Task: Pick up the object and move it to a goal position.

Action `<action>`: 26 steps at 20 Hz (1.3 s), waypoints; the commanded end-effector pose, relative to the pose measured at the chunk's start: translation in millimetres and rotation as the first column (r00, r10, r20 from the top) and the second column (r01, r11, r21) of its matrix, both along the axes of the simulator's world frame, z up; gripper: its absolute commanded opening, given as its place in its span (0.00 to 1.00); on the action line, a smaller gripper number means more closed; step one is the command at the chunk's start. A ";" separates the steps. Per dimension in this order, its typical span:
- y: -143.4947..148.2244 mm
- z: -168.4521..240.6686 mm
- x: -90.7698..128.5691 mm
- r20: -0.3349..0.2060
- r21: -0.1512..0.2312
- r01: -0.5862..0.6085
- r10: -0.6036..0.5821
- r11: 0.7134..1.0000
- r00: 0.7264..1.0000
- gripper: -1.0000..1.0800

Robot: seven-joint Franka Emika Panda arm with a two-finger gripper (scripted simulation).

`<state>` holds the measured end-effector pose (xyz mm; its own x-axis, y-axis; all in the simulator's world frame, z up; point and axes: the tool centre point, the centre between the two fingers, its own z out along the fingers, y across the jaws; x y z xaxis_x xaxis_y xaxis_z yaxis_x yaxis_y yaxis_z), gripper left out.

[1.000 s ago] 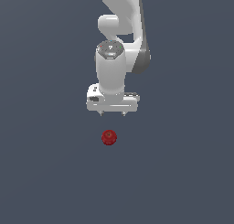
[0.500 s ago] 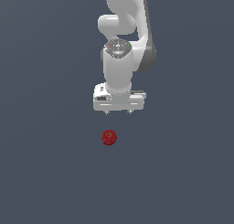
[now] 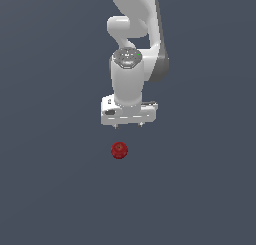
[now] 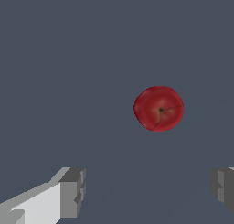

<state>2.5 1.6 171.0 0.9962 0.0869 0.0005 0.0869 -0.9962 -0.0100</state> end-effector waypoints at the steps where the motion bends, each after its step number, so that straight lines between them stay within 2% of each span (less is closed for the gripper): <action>1: -2.6 -4.4 3.4 0.000 -0.002 -0.036 0.036 0.999 0.999 0.96; 9: -14.9 -26.0 19.4 -0.001 -0.008 -0.209 0.209 0.978 0.978 0.96; 18: -30.9 -54.5 37.2 -0.001 -0.011 -0.414 0.414 0.910 0.910 0.96; 26: -39.7 -70.3 45.6 0.000 -0.010 -0.514 0.514 0.858 0.858 0.96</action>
